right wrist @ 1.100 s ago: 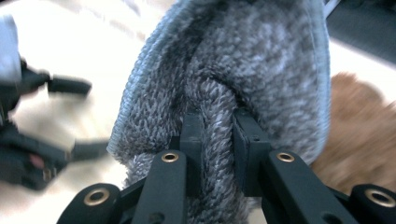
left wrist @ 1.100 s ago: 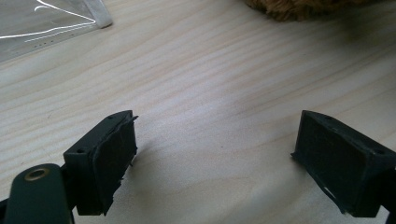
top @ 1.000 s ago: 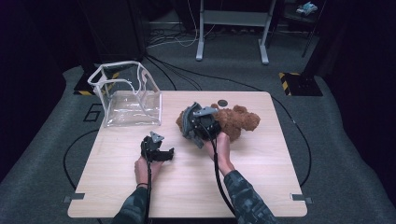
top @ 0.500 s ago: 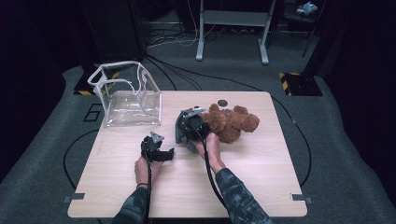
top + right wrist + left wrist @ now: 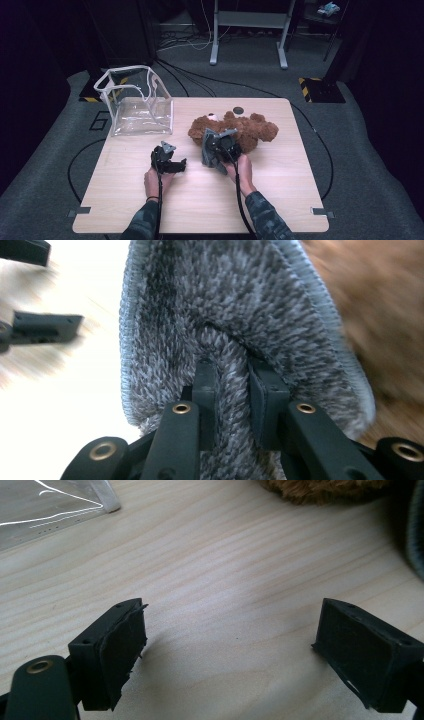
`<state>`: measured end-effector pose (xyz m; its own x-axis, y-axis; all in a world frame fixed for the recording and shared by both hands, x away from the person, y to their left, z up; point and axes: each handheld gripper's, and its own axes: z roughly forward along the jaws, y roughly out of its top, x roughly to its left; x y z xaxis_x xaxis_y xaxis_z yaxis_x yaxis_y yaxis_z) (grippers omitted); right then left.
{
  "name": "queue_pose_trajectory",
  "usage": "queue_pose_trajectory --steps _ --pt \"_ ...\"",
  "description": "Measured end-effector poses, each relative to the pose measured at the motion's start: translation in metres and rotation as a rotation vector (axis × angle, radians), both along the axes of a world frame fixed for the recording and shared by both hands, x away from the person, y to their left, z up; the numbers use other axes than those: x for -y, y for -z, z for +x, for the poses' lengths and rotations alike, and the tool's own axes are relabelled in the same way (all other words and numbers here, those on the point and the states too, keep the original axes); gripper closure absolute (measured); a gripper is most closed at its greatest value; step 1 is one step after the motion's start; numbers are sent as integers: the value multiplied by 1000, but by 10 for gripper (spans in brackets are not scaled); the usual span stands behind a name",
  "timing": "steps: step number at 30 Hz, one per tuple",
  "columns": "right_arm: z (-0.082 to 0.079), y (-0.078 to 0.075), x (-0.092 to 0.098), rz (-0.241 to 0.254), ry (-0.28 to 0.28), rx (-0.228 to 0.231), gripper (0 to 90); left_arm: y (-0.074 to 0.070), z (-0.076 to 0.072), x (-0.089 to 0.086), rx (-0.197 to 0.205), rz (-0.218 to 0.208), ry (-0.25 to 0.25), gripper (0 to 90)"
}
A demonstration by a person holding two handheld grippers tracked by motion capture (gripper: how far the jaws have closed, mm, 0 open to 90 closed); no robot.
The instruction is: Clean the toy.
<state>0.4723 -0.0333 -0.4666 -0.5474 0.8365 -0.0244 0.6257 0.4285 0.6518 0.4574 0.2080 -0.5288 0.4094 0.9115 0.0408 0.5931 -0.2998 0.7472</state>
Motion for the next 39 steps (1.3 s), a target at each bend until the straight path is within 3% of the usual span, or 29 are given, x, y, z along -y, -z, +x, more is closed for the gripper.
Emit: queue_pose_trajectory --steps 9,12,15,16,17,18,26,34,39 --pt "-19 7 51 22 83 3 747 0 0 0 5 6 5 124" --pt "-26 9 72 49 134 -5 748 0 0 0 5 10 5 125" --pt "-33 10 105 63 211 -2 749 0 -1 1 5 9 2 124" --pt "-33 10 105 63 211 -2 749 0 -1 1 4 10 1 124" --pt "-37 11 121 66 240 -5 748 0 -1 1 5 10 2 125" --pt "-37 11 121 66 240 -5 748 0 -1 1 5 10 0 125" --pt "-45 15 173 59 387 -18 737 0 -1 1 11 15 1 125" --pt "-44 19 203 28 485 -56 704 0 -1 1 12 17 0 125" --pt "-41 18 205 54 480 -69 530 0 -1 1 15 21 3 125"
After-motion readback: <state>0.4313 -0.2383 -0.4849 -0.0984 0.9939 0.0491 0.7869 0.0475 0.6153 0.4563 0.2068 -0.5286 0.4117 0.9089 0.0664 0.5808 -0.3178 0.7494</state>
